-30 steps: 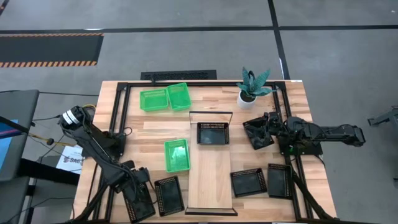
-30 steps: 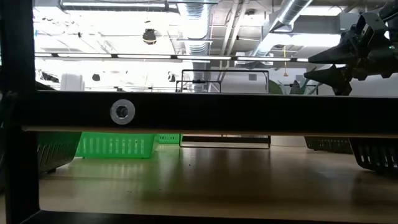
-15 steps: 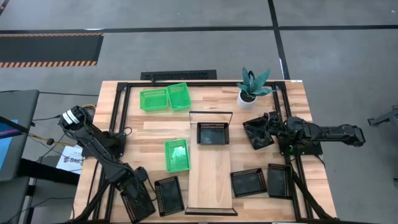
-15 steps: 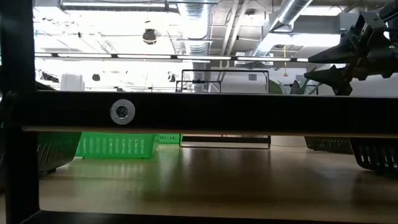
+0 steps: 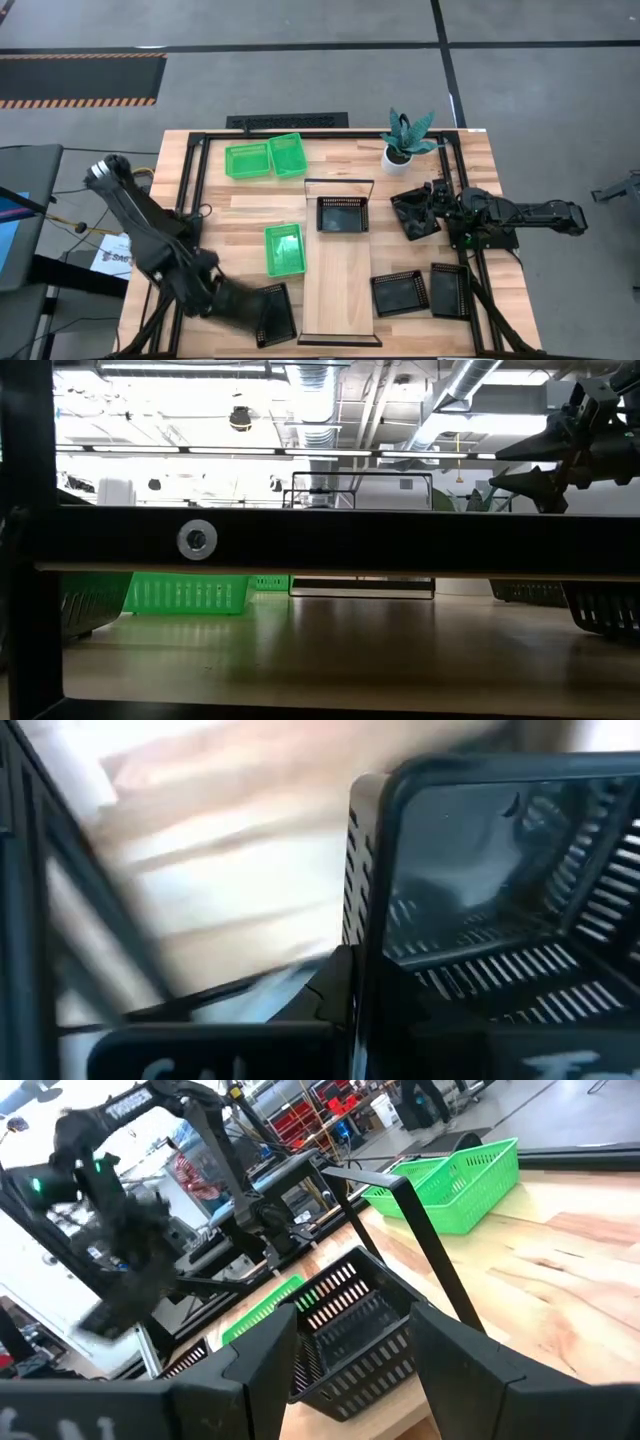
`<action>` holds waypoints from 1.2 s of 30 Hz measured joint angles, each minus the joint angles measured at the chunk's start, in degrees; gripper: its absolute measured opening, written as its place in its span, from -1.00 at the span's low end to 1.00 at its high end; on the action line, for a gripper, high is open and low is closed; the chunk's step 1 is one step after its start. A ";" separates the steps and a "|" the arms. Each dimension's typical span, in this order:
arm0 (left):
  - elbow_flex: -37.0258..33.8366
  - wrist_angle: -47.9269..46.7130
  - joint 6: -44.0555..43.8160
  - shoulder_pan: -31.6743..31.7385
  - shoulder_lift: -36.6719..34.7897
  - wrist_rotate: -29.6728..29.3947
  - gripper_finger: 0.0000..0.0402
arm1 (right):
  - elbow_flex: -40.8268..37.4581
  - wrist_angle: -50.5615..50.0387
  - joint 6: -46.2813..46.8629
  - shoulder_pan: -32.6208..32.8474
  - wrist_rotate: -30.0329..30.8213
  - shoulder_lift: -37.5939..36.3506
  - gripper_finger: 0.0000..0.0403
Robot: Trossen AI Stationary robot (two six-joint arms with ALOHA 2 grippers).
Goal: Stack baskets on shelf by color
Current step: Put the black bin on the shelf
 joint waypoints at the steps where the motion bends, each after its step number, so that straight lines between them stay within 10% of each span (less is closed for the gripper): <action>1: 1.36 -1.84 -1.94 0.88 -0.92 -3.13 -1.00 | 0.00 0.00 0.00 0.00 0.00 0.00 0.08; 10: 6.75 -0.38 4.44 15.81 0.64 -19.78 -1.00 | 0.00 0.00 -0.02 0.04 0.02 0.00 0.08; 36: 6.68 31.29 23.23 31.40 25.57 -0.73 -1.00 | 0.00 0.15 0.90 0.02 0.02 -0.02 0.08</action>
